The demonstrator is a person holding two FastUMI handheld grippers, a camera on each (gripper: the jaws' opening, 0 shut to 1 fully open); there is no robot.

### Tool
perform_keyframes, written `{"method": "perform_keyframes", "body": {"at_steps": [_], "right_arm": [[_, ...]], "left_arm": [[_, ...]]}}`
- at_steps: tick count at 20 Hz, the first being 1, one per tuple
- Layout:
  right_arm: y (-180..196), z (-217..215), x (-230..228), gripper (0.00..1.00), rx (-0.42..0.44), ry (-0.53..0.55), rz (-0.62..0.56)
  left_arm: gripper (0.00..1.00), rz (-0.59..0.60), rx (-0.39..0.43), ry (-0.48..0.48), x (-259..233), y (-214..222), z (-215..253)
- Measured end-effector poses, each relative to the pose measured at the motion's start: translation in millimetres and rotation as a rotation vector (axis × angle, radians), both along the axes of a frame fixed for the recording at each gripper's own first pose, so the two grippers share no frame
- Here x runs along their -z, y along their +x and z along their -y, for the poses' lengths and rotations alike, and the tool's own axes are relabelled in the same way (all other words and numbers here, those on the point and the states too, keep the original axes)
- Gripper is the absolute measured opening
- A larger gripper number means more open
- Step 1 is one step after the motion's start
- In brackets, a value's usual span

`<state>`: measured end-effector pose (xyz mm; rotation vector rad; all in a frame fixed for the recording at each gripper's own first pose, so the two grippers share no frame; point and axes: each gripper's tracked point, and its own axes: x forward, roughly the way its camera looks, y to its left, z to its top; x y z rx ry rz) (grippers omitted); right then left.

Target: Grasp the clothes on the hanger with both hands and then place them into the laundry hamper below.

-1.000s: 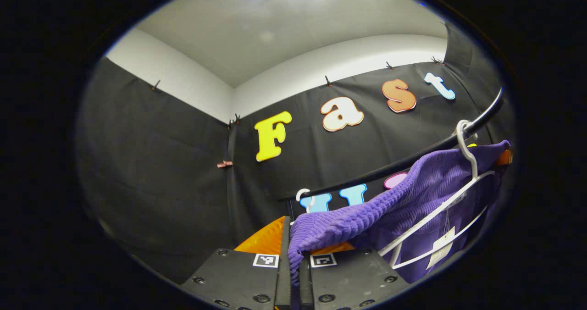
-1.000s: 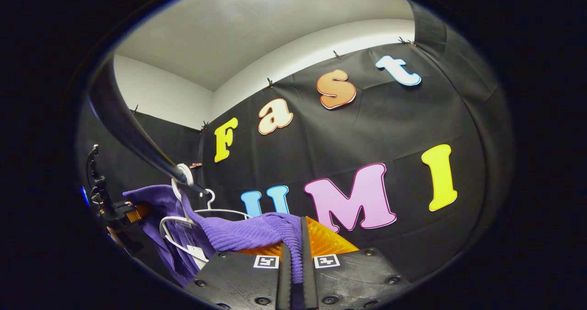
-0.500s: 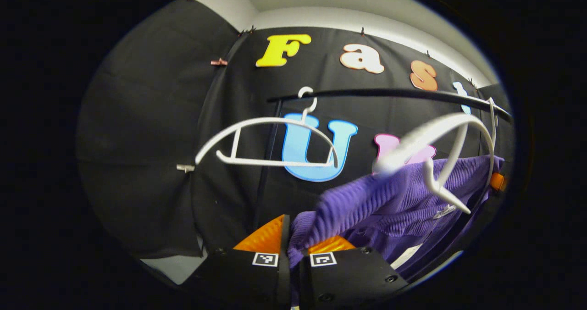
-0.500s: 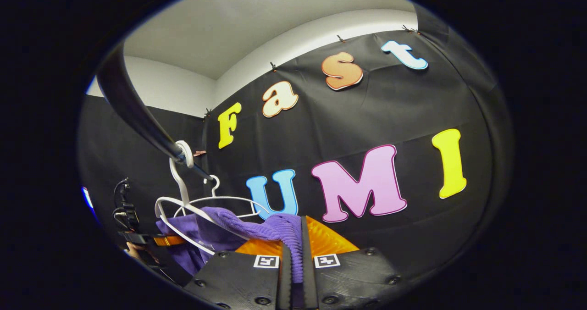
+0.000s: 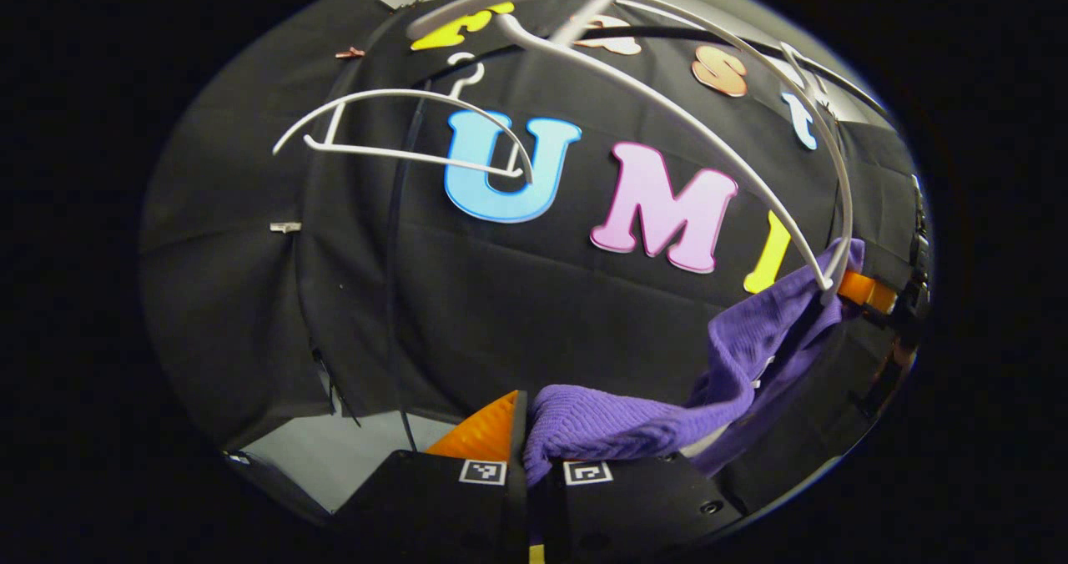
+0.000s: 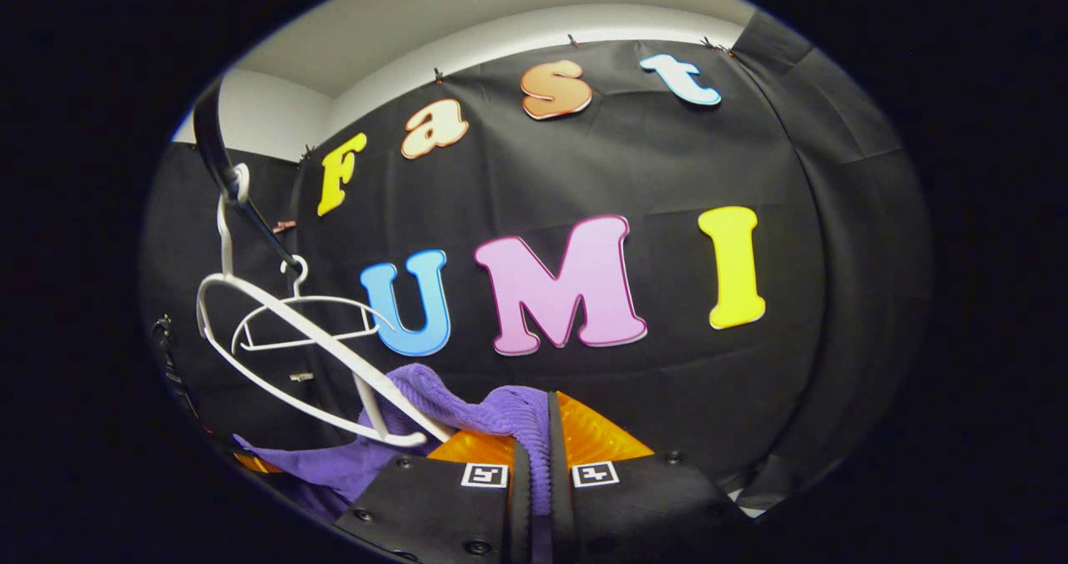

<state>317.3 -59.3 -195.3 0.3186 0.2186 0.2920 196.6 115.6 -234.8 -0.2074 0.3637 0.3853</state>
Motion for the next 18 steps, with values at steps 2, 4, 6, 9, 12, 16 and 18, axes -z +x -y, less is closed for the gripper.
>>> {"method": "perform_keyframes", "body": {"at_steps": [2, 4, 6, 9, 12, 16, 18], "right_arm": [[-14, -5, 24, 0.13, -0.015, -0.014, -0.057], [-34, -12, 51, 0.13, -0.040, -0.030, -0.118], [-59, -27, 78, 0.09, -0.087, -0.034, -0.192], [-104, -65, 102, 0.13, -0.204, -0.010, -0.286], [-143, -103, 113, 0.13, -0.326, -0.018, -0.334], [-192, -143, 138, 0.13, -0.465, -0.057, -0.427], [-203, -152, 148, 0.13, -0.489, -0.102, -0.465]], "left_arm": [[0.10, -0.028, 0.034, -0.031, 11, -2, 16], [0.10, -0.042, 0.053, -0.080, 23, -10, 34], [0.10, -0.069, 0.067, -0.127, 42, -16, 46], [0.10, -0.128, 0.085, -0.175, 65, -28, 67], [0.11, -0.167, 0.110, -0.220, 75, -34, 84], [0.11, -0.226, 0.118, -0.264, 96, -45, 96], [0.11, -0.297, 0.083, -0.308, 115, -57, 93]]}}
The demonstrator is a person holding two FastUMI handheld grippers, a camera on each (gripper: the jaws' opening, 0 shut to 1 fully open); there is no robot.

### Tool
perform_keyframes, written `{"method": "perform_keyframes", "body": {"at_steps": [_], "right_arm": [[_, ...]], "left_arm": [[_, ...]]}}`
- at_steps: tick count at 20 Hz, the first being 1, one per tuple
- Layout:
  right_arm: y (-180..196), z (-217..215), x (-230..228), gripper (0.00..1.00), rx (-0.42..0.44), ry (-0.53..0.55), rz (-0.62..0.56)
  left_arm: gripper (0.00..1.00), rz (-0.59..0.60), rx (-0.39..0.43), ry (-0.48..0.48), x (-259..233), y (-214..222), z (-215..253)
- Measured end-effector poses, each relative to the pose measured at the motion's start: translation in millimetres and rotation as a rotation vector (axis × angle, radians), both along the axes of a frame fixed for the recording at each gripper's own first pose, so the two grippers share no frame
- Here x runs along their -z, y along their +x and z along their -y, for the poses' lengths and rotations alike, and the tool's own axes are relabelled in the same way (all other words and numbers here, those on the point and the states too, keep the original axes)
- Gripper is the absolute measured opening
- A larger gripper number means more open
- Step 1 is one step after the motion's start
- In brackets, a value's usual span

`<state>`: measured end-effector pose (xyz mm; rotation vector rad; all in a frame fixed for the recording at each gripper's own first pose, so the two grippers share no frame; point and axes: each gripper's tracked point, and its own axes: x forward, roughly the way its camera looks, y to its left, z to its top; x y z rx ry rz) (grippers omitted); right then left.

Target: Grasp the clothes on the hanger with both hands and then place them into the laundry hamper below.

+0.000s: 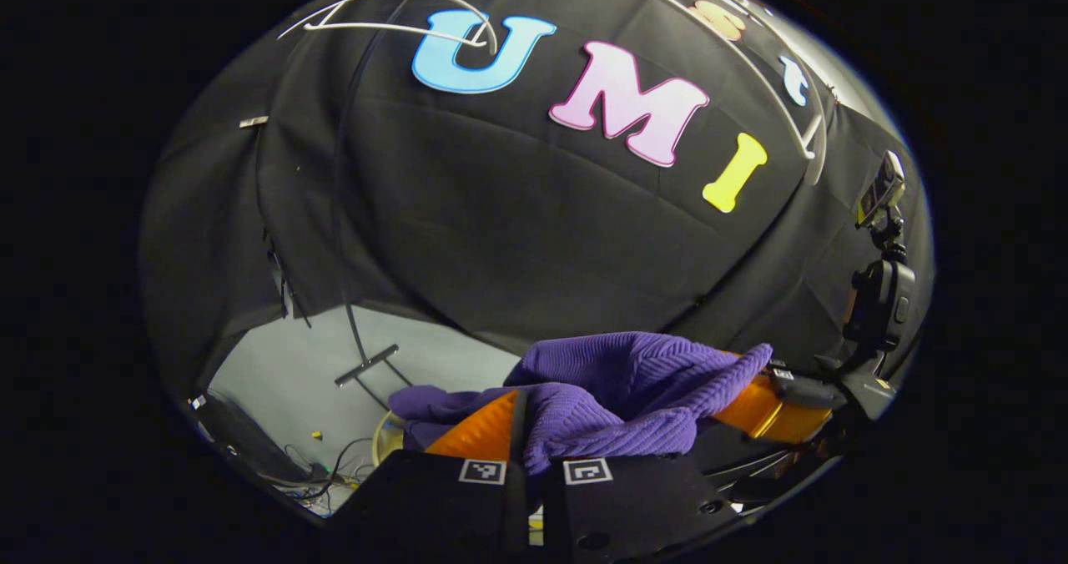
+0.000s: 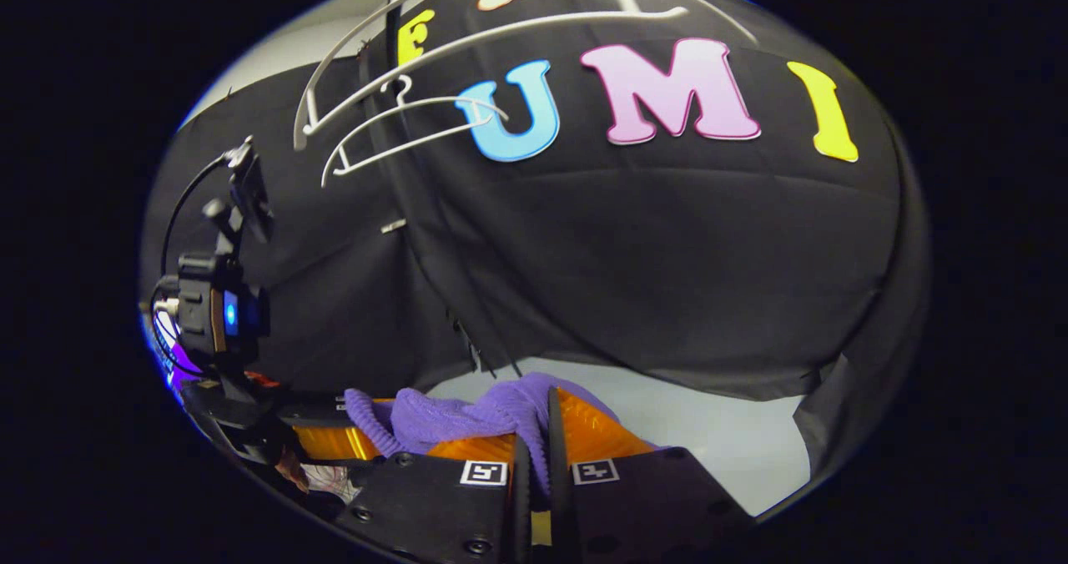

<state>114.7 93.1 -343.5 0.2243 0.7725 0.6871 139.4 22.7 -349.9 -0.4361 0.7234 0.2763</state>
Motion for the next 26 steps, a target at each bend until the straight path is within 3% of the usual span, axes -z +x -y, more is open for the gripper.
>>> {"method": "perform_keyframes", "body": {"at_steps": [6, 11, 15, 26], "right_arm": [[-37, 1, 59, 0.14, -0.055, -0.140, -0.205], [-70, 11, 87, 0.14, -0.150, -0.239, -0.286], [-85, 17, 104, 0.14, -0.186, -0.286, -0.337], [-81, 46, 112, 0.14, -0.141, -0.354, -0.364]], "left_arm": [[0.11, -0.223, -0.081, -0.212, 51, -28, 2], [0.11, -0.411, -0.120, -0.268, 66, -44, 12], [0.11, -0.472, -0.140, -0.282, 64, -48, 12], [0.13, -0.522, -0.133, -0.249, 66, -55, 9]]}}
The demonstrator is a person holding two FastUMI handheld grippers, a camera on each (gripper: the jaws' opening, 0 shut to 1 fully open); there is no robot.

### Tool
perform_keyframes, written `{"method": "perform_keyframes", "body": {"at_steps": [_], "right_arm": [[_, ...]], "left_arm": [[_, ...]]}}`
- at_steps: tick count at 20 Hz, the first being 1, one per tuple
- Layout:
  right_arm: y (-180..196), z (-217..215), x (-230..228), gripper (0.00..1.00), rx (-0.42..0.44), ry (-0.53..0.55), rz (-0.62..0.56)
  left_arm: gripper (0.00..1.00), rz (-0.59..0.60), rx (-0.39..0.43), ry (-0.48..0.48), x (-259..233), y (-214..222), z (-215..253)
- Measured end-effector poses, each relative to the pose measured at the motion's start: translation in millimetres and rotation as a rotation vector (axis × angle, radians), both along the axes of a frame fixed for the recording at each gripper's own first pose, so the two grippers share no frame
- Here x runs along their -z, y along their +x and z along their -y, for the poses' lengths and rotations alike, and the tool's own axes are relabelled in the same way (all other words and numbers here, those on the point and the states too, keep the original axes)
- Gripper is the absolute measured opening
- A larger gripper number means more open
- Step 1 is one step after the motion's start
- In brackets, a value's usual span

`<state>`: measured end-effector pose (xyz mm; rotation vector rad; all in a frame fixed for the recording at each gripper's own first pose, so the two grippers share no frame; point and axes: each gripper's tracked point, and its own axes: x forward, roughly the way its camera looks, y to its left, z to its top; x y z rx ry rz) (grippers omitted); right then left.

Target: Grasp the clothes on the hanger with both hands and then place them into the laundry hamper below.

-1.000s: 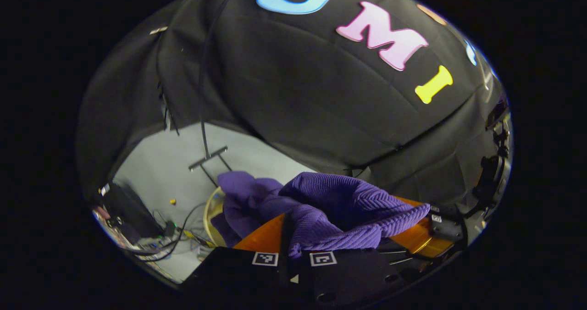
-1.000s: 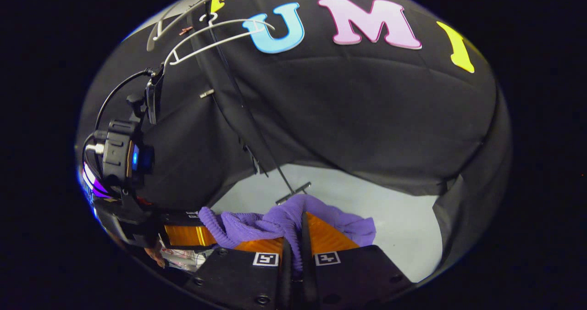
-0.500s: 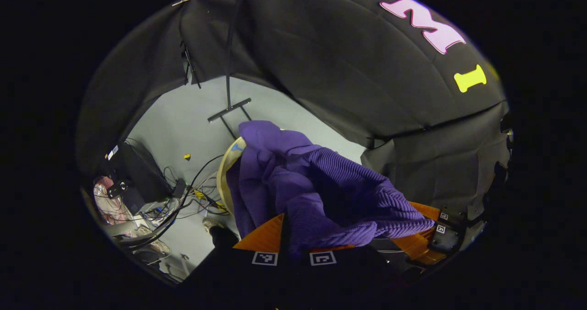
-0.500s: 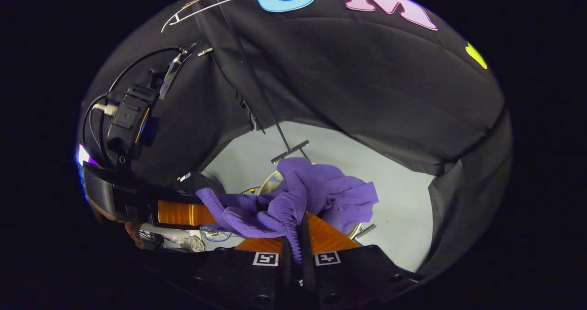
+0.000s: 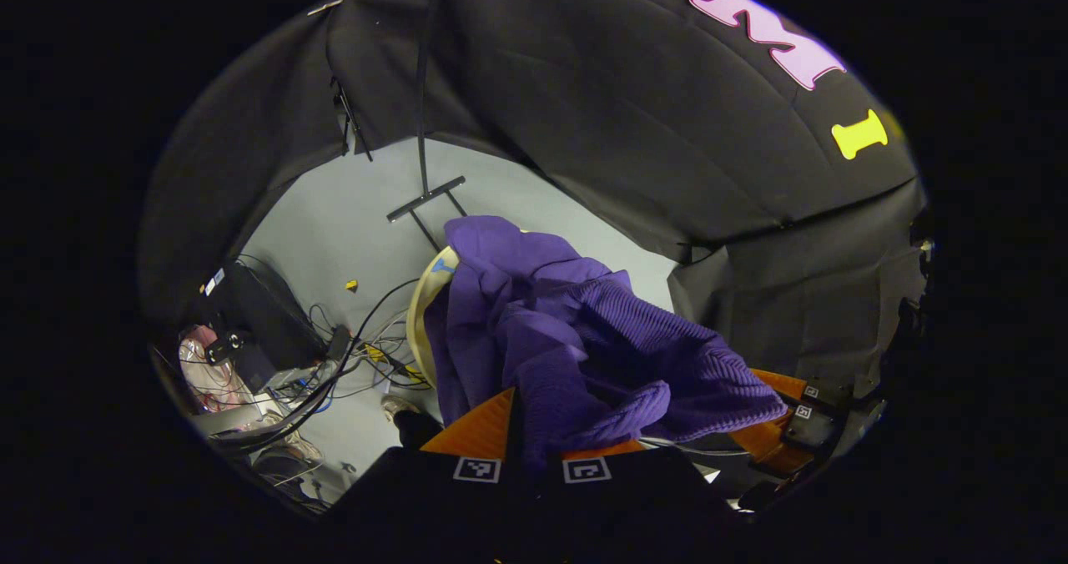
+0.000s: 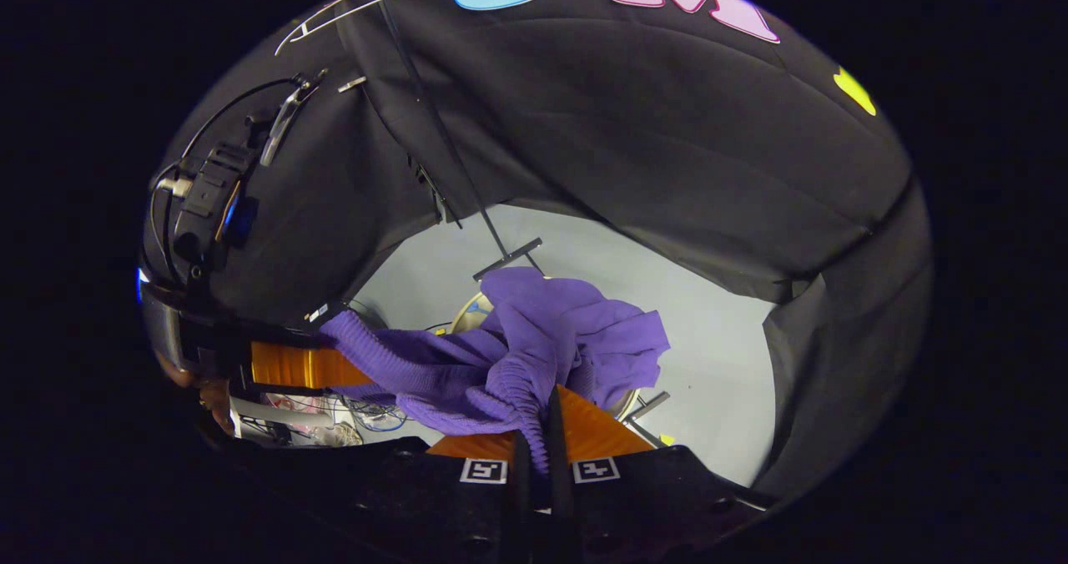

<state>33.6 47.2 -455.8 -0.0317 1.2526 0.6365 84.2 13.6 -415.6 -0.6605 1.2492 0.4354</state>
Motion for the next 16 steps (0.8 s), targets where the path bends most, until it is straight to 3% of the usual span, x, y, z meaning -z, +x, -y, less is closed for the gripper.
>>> {"method": "perform_keyframes", "body": {"at_steps": [1, 3, 5, 7, 9, 16], "right_arm": [[1, 3, 0, 0.14, 0.008, -0.003, 0.004], [6, 7, -3, 0.56, 0.005, 0.010, 0.032], [10, 12, -1, 0.98, -0.009, 0.000, 0.060], [9, 12, 4, 0.99, -0.008, 0.001, 0.059], [10, 13, 5, 0.99, -0.005, 0.004, 0.054], [16, 9, -7, 0.99, 0.006, 0.024, 0.066]], "left_arm": [[0.13, -0.001, 0.001, -0.003, 1, -1, 1], [0.14, -0.002, -0.019, -0.013, 5, -1, 4], [0.53, -0.010, -0.036, 0.044, -19, -1, -12], [0.92, -0.017, -0.039, 0.095, 2, 0, -17], [0.96, 0.008, -0.056, 0.084, 6, 4, -13], [0.96, 0.018, -0.052, 0.072, -4, 6, -12]]}}
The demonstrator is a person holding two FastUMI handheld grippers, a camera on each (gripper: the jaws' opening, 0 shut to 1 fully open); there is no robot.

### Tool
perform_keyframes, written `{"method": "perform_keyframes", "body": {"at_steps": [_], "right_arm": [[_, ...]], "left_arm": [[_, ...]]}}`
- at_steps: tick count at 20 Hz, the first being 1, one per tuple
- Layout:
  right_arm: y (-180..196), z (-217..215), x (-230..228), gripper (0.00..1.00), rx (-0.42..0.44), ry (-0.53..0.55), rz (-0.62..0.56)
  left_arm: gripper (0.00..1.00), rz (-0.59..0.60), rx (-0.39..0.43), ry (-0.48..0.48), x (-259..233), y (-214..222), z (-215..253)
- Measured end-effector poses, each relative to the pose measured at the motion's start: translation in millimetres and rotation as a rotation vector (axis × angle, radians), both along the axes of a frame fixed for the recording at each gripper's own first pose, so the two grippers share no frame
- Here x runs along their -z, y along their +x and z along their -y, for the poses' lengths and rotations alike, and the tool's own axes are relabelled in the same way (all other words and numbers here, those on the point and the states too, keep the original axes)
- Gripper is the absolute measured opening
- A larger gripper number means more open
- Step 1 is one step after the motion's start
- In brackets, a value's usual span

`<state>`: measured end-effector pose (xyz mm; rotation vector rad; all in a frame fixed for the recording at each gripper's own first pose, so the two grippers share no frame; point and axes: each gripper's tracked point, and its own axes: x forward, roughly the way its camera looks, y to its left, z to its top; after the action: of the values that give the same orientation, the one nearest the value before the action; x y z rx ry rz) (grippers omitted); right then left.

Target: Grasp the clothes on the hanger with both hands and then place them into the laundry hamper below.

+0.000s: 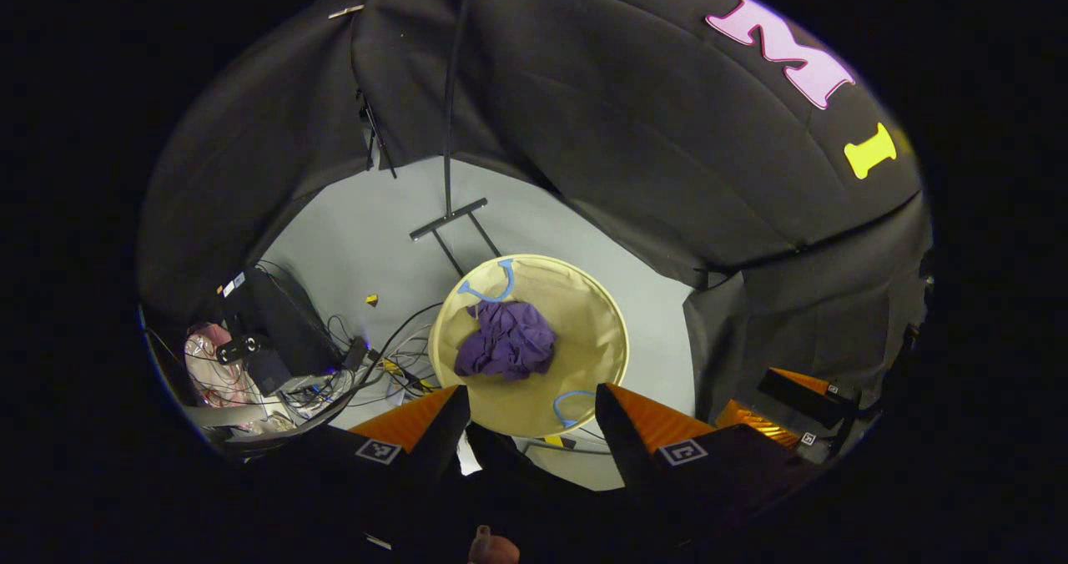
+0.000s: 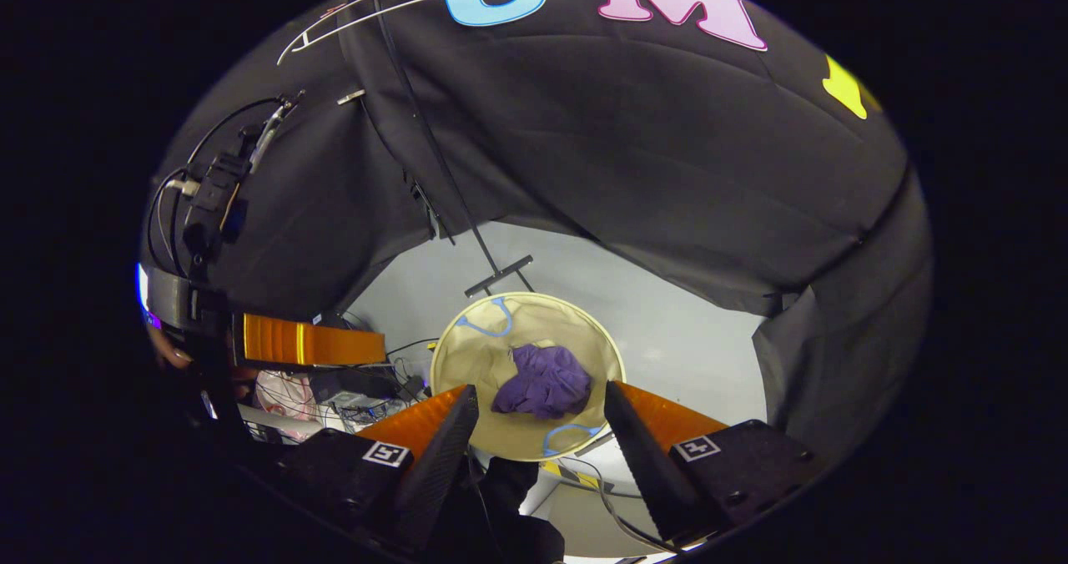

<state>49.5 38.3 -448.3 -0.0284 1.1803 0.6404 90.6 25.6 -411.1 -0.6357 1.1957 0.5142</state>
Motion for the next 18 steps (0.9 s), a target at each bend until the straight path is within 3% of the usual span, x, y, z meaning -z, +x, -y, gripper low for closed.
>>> {"method": "perform_keyframes", "body": {"at_steps": [3, 9, 14, 18], "right_arm": [[2, -5, -9, 0.99, -0.003, 0.018, 0.014], [16, -20, -48, 0.99, 0.003, 0.072, 0.167], [31, -40, -102, 0.99, 0.090, 0.162, 0.301], [44, -48, -163, 0.98, 0.173, 0.229, 0.467]], "left_arm": [[0.93, 0.018, 0.021, 0.002, -5, 1, -1], [0.96, 0.192, 0.096, 0.142, -52, 26, -22], [0.95, 0.386, 0.198, 0.288, -113, 42, -42], [0.96, 0.519, 0.315, 0.323, -167, 47, -34]]}}
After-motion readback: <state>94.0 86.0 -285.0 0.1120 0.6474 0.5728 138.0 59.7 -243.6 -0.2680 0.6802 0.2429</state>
